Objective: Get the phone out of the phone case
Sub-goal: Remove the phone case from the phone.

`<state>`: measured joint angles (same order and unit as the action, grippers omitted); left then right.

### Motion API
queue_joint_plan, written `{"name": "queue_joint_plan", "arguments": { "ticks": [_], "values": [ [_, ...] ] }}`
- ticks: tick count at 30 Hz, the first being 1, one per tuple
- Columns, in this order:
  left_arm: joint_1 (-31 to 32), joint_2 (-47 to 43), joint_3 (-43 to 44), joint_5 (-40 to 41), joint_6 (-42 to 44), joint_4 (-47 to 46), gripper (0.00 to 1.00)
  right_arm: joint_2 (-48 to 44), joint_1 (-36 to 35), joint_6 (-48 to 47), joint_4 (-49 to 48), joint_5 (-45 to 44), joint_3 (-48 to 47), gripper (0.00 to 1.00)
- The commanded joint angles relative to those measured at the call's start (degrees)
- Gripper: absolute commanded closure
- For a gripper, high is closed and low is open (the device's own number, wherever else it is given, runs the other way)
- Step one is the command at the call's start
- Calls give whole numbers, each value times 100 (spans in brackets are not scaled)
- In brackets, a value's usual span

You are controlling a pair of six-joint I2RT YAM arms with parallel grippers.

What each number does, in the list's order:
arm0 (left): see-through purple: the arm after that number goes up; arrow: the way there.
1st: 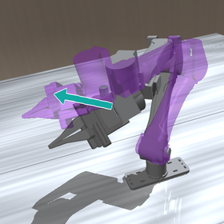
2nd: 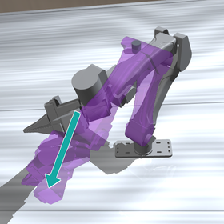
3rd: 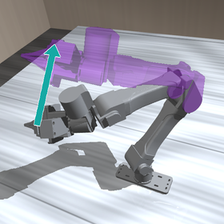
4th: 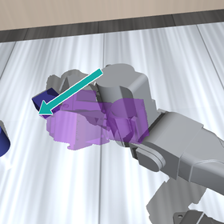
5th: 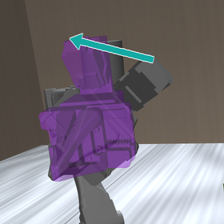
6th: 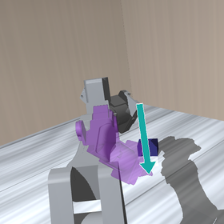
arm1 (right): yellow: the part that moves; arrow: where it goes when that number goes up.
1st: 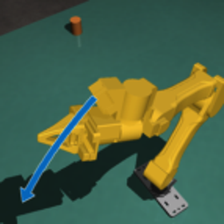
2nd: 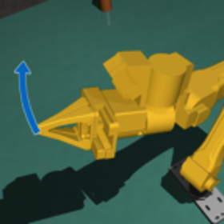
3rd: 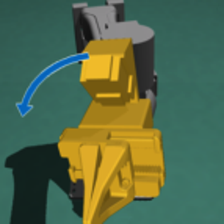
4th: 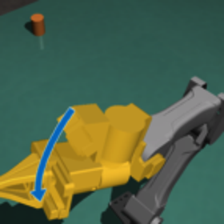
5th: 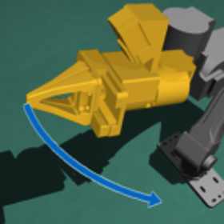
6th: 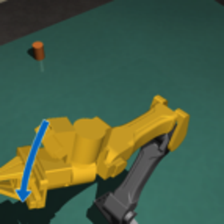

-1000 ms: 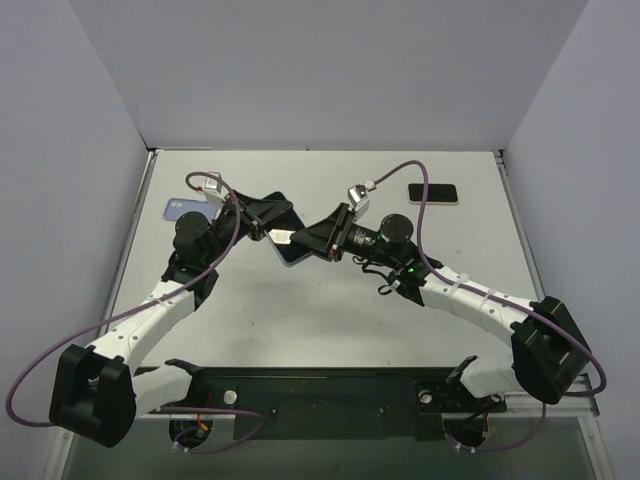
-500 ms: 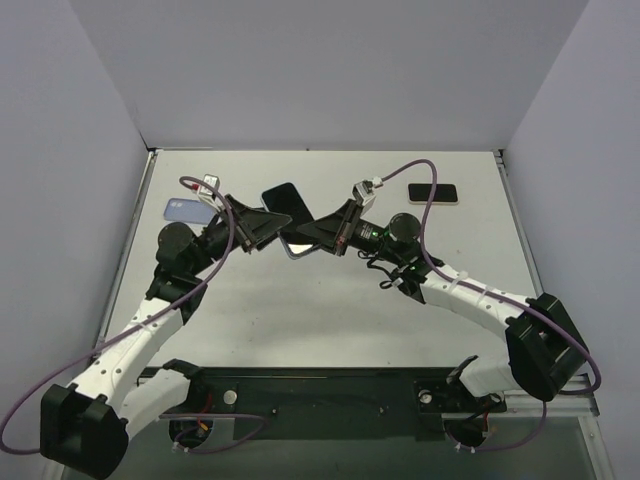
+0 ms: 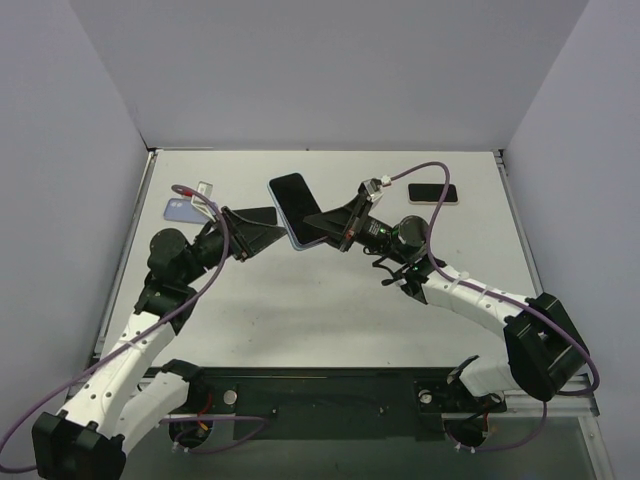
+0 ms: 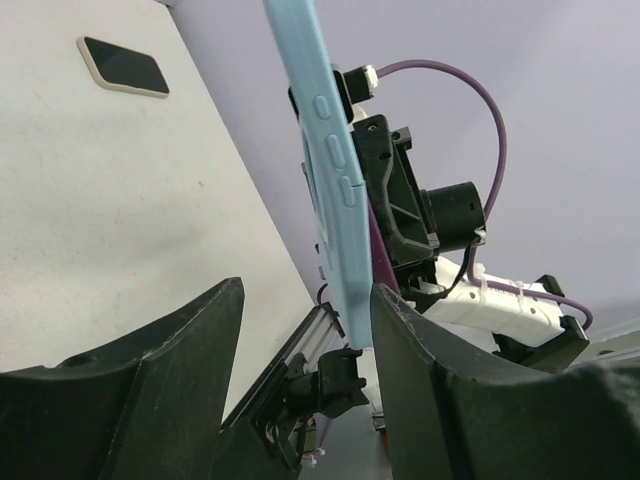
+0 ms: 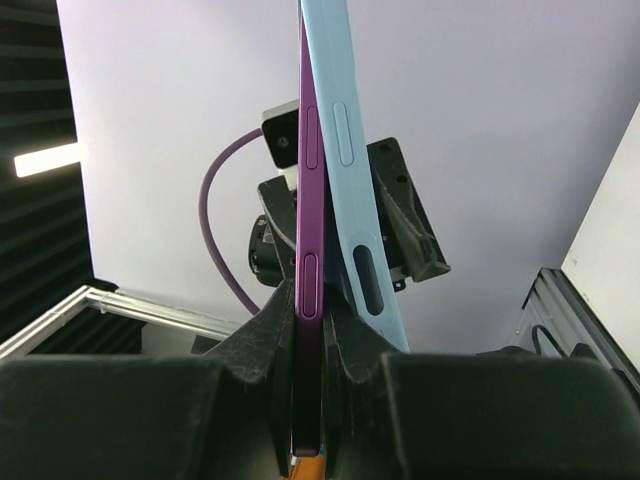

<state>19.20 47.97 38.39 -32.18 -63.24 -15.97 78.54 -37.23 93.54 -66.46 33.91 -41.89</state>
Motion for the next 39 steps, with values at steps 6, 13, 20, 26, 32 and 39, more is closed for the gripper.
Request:
{"name": "queue_joint_plan", "arguments": {
  "ticks": [6,13,20,26,32,39],
  "values": [
    [426,345,318,142,242,-21,36,-146,-152,130,-1142,-51,-135,100],
    [585,415,423,256,365,172,30,-208,-258,-134,-851,-78,-118,100],
    [594,688,722,608,602,989,54,-252,-346,-143,-852,-69,-162,100],
    [594,969,1091,713,786,1182,59,-322,-434,-186,-825,-69,-162,100],
    [488,961,1522,1941,998,2332,94,-681,-469,-818,8,-42,-4,100],
    [-389,626,767,2585,533,2791,100,-2068,-443,-3178,3648,-419,-126,100]
  ]
}}
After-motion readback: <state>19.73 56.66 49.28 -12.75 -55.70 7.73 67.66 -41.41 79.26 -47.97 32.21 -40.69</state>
